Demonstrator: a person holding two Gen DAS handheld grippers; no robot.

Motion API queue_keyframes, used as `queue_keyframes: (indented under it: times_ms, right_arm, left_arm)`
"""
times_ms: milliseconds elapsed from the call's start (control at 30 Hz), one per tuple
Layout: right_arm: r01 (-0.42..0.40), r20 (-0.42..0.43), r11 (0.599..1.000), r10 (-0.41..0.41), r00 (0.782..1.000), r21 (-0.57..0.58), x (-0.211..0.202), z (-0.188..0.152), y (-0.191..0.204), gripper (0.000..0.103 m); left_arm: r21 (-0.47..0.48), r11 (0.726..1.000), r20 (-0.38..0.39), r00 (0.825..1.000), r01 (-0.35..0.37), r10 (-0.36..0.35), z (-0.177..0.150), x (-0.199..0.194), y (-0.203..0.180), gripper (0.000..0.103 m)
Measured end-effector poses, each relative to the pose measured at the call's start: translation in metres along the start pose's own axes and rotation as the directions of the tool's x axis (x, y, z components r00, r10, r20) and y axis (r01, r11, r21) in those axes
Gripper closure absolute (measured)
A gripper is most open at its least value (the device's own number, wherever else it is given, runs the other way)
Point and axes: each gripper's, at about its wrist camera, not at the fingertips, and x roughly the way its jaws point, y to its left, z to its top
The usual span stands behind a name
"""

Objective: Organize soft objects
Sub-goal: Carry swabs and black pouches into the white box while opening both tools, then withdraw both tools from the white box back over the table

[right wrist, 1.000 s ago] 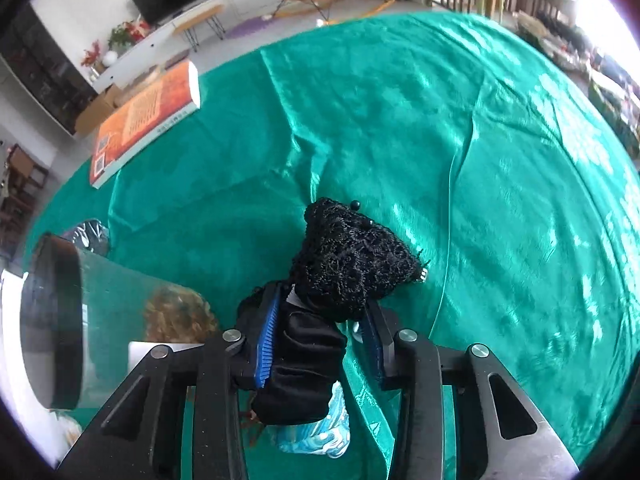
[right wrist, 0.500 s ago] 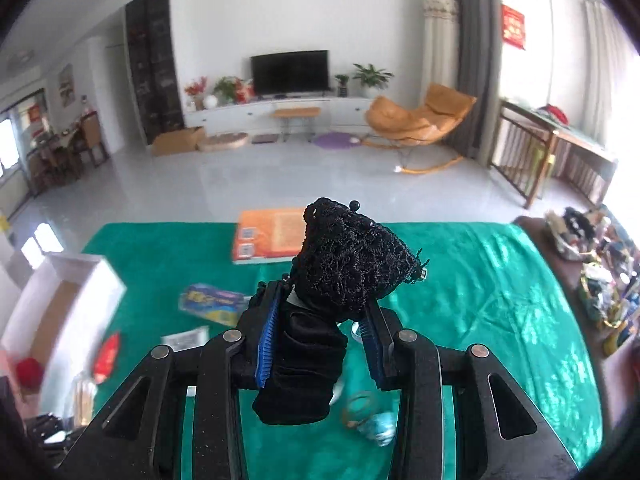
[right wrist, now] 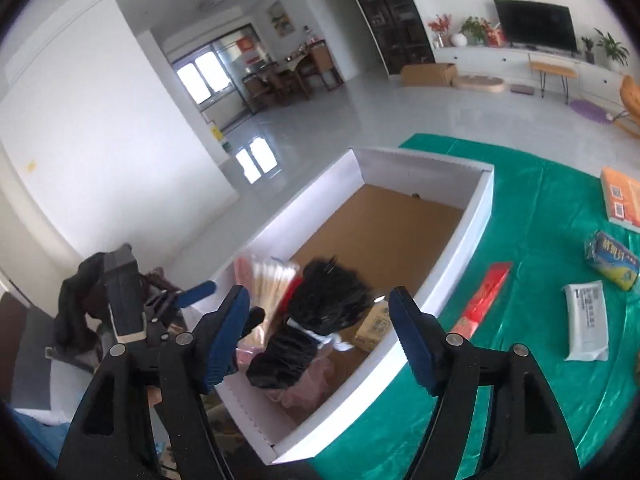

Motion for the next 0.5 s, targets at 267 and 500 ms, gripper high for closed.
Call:
queue_keyframes:
  times_ms: [267,500]
  right_arm:
    - [0.497,-0.030,0.868,-0.496,0.868,0.009,-0.023,-0.108,-0.105,0.028]
    - [0.698,-0.106,0.678,-0.695,0.711,0.230,-0.076,-0.211,-0.195,0.028]
  left_arm:
    - [0.112,0.926,-0.009,0.932,0.362,-0.363,-0.016,-0.022,-0.108,0.004]
    - [0.341,0.763,-0.249,0.835,0.550,-0.491,-0.084,-0.002,-0.262,0.004]
